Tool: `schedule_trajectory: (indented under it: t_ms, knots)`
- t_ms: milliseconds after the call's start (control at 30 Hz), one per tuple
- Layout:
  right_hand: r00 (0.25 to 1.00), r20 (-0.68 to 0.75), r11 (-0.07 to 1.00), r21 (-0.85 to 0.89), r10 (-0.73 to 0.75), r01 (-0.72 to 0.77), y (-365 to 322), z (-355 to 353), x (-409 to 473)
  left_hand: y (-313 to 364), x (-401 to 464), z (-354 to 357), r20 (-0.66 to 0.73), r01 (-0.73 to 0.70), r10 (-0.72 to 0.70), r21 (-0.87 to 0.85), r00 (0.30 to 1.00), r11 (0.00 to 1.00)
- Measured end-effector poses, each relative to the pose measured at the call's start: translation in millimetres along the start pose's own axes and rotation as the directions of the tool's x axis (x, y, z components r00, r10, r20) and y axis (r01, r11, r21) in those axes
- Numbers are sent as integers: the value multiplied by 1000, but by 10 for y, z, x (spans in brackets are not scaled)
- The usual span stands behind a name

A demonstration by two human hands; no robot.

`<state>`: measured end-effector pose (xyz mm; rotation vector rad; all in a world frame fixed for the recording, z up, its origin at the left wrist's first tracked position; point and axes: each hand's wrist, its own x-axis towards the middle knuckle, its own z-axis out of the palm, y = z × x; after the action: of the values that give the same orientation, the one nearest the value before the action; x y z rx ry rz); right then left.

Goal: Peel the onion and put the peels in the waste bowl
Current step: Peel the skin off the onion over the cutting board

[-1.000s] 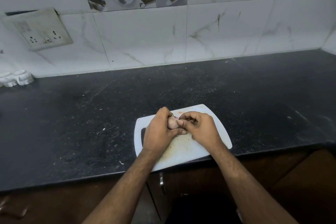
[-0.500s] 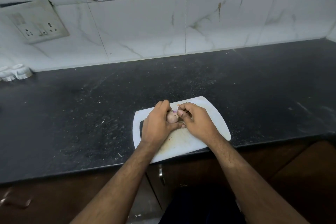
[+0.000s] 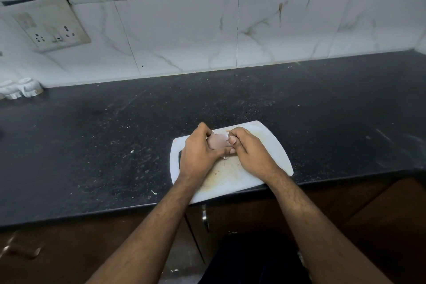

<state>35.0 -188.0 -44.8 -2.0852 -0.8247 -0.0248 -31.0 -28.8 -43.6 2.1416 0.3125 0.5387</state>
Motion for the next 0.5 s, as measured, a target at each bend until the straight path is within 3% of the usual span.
schedule_trajectory:
  t_ms: [233, 500]
  knots:
    - [1000, -14, 1000, -2, 16, -16, 1, -7, 8, -51, 29, -10, -69, 69, -85, -206, 994, 976]
    - [999, -12, 998, -53, 34, -34, -2, -2, 11, -71, 74, -22, 29, 122, -125, -493, 992, 862]
